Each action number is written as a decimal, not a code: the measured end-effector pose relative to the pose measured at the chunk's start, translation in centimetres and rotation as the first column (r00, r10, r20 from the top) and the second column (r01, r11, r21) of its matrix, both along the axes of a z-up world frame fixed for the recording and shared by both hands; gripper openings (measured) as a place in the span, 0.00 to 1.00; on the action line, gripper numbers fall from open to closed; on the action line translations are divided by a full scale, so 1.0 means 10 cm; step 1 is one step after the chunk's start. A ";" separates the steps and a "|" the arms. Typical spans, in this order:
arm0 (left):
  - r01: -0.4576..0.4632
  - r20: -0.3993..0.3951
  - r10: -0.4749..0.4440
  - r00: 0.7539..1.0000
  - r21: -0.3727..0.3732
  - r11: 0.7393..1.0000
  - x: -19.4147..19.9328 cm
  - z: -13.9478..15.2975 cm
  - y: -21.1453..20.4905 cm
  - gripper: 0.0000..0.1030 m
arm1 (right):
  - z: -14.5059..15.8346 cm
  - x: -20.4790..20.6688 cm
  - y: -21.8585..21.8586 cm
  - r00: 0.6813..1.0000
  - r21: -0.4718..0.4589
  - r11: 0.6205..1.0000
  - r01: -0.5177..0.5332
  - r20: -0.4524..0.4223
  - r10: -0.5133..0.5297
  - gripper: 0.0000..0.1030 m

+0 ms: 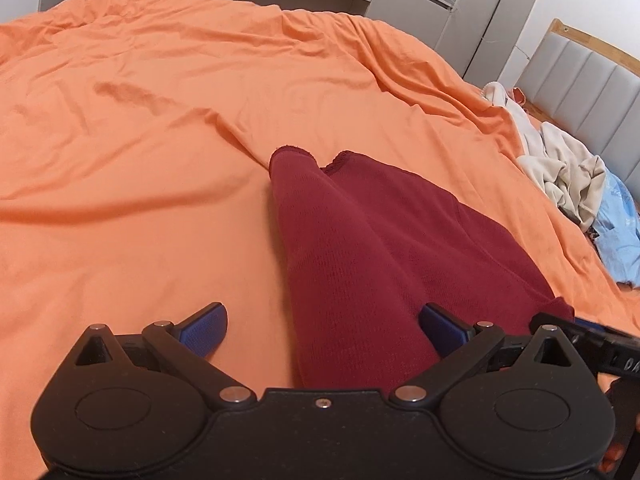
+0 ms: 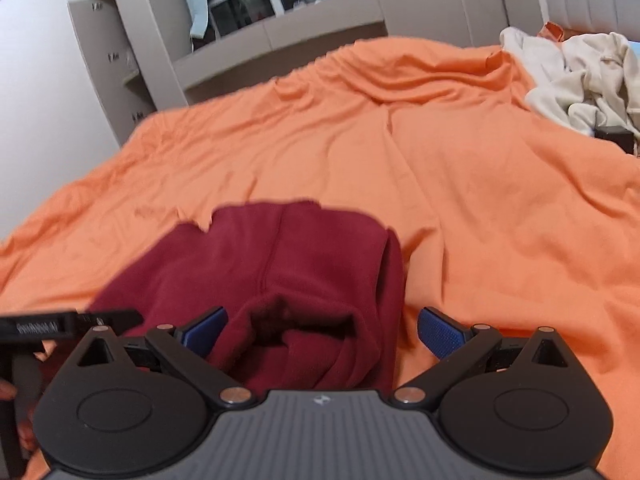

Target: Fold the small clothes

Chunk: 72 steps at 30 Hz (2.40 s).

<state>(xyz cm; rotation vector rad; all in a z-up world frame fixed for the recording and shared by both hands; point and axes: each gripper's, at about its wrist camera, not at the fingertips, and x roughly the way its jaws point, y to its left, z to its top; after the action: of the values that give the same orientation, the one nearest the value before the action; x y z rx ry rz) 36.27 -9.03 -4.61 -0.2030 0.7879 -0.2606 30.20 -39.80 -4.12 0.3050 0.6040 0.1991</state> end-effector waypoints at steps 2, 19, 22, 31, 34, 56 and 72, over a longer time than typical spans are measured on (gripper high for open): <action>-0.001 0.003 0.001 1.000 -0.005 1.000 0.00 -0.01 0.00 1.00 | 0.04 -0.01 -0.09 0.999 0.033 0.999 0.027 0.020 -0.027 1.00; -0.008 0.055 0.008 0.998 0.001 1.000 -0.07 -0.08 -0.03 1.00 | -0.18 0.29 -0.15 0.994 0.109 0.989 0.101 -0.040 -0.098 0.12; -0.004 0.056 0.004 0.998 0.007 1.000 -0.07 -0.08 -0.04 1.00 | -0.13 0.24 -0.16 0.994 0.103 0.989 0.107 -0.012 -0.106 0.07; 0.034 0.064 -0.036 0.997 0.031 0.999 -0.08 -0.07 -0.10 1.00 | -0.16 0.22 -0.11 0.990 0.031 0.991 0.131 -0.046 -0.130 0.09; 0.035 0.064 -0.037 0.997 0.031 0.999 -0.07 -0.08 -0.09 1.00 | -0.20 0.21 -0.16 0.989 0.066 0.988 0.139 -0.061 -0.135 0.19; 0.034 0.065 -0.036 0.997 0.030 0.999 -0.07 -0.08 -0.09 1.00 | -0.32 0.28 -0.30 0.987 0.205 0.968 0.144 -0.103 -0.125 0.21; 0.072 0.037 -0.074 0.997 0.047 0.996 0.03 0.16 0.03 1.00 | -0.29 0.25 -0.26 0.989 0.178 0.975 0.132 -0.092 -0.117 0.18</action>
<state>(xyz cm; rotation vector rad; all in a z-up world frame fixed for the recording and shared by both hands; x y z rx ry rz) 36.54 -8.69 -2.99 -0.1255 0.7633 -0.3143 32.73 -42.36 -7.07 0.5306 0.6453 0.1222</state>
